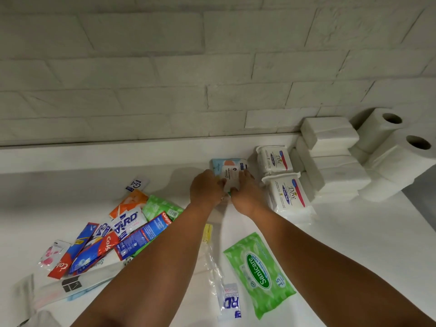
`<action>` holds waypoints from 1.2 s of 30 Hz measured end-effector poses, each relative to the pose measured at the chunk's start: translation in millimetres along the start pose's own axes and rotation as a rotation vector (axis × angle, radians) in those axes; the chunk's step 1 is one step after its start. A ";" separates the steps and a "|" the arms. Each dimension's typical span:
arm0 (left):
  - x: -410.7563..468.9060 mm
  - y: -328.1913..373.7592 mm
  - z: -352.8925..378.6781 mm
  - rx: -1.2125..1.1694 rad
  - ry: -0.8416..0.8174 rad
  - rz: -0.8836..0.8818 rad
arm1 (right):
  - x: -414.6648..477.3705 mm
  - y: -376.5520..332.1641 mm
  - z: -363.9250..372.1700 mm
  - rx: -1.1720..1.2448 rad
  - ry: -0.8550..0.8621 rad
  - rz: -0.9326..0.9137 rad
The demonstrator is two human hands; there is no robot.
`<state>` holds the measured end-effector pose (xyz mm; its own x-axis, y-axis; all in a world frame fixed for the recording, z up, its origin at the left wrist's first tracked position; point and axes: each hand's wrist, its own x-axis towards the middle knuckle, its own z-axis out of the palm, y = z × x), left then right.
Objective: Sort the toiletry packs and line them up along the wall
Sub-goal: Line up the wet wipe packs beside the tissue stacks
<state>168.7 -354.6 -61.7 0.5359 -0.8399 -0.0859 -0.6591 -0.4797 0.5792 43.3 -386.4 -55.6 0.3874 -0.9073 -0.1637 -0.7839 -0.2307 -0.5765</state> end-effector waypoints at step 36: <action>-120.8 -228.2 -132.9 0.291 -0.169 0.210 | -183.7 -115.7 170.2 0.043 0.101 -0.215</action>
<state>324.5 -110.0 -75.7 0.2954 -0.9456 -0.1365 -0.8802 -0.3249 0.3460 145.5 -133.3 -95.0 0.4911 -0.8699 0.0466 -0.6663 -0.4095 -0.6232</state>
